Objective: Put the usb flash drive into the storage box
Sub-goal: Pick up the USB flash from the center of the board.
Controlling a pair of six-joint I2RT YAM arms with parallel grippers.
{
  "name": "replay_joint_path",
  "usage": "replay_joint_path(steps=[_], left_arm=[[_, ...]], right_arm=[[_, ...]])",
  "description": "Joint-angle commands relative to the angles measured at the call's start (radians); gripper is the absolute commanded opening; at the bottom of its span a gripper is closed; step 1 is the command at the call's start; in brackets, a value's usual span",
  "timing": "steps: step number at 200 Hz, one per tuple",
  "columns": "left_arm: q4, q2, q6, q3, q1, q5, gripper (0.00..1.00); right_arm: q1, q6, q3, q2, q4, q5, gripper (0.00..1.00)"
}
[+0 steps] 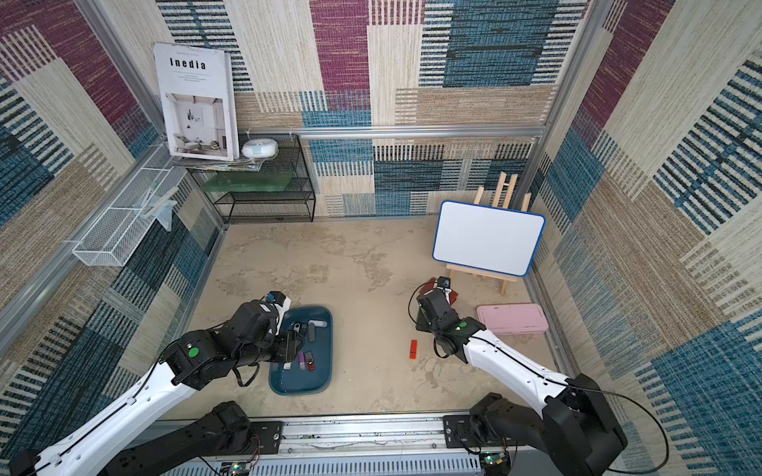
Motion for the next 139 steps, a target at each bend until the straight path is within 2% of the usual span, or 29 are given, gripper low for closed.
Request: replay_joint_path(steps=[1, 22, 64, 103, 139], left_arm=[[0.083, 0.084, -0.054, 0.027, -0.094, -0.03, 0.54], [0.134, 0.224, -0.095, 0.073, -0.198, -0.07, 0.54], [0.205, 0.568, -0.142, 0.233, -0.328, -0.115, 0.52], [0.232, 0.881, -0.156, 0.446, -0.395, -0.088, 0.5], [0.224, 1.084, -0.17, 0.603, -0.415, -0.056, 0.48]], right_arm=[[-0.027, -0.045, -0.061, -0.022, 0.115, 0.092, 0.39], [-0.049, -0.044, -0.109, -0.039, 0.142, 0.151, 0.4], [-0.082, 0.004, -0.161, -0.096, 0.157, 0.2, 0.41], [-0.097, 0.028, -0.217, -0.208, 0.165, 0.203, 0.42], [-0.106, 0.036, -0.245, -0.266, 0.175, 0.199, 0.43]])
